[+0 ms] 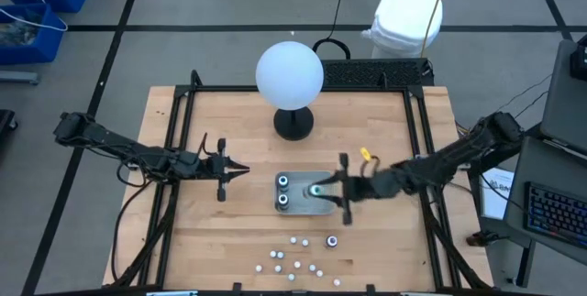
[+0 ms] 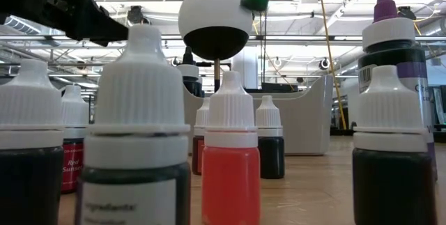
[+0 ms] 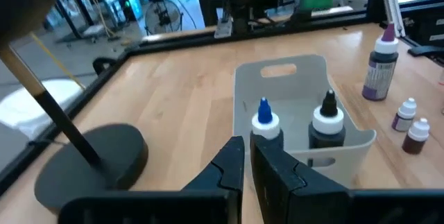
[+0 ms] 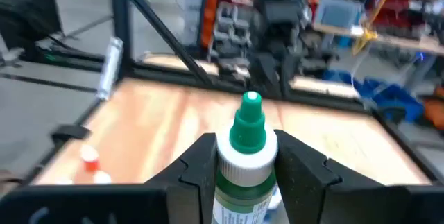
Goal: Pick & Place food coloring
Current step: Put the large green food coloring bottle into the gray bin
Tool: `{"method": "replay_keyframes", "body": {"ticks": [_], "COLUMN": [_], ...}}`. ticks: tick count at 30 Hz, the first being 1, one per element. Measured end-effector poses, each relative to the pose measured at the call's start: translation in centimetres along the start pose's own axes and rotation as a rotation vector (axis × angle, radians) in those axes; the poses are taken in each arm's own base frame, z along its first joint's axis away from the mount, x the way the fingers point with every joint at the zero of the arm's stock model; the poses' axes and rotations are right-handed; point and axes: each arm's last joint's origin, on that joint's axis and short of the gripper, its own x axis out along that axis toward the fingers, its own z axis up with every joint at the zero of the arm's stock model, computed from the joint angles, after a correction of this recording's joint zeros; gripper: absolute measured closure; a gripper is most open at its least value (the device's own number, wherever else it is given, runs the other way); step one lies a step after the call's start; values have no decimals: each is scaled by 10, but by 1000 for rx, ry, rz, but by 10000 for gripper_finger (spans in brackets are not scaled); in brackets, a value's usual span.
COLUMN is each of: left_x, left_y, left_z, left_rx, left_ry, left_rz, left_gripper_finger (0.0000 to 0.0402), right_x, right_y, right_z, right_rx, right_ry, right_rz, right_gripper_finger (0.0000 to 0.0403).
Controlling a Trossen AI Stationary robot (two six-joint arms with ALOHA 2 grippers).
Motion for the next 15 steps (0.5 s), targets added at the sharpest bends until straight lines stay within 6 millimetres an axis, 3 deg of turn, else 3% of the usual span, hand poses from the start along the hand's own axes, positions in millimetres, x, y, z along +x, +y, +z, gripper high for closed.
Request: {"method": "replay_keyframes", "body": {"ticks": [5, 15], "left_x": [0, 0], "left_y": [0, -1], "left_z": [-3, -5], "left_rx": [-61, -88], "left_ry": [27, 51], "left_rz": [-1, -2], "left_gripper_finger": [366, 366], "right_x": [26, 60], "right_y": [-22, -25], "right_z": [-23, -53], "right_rx": [44, 78], "right_ry": [91, 109], "right_rz": [-77, -50], "right_gripper_finger": [292, 291]}}
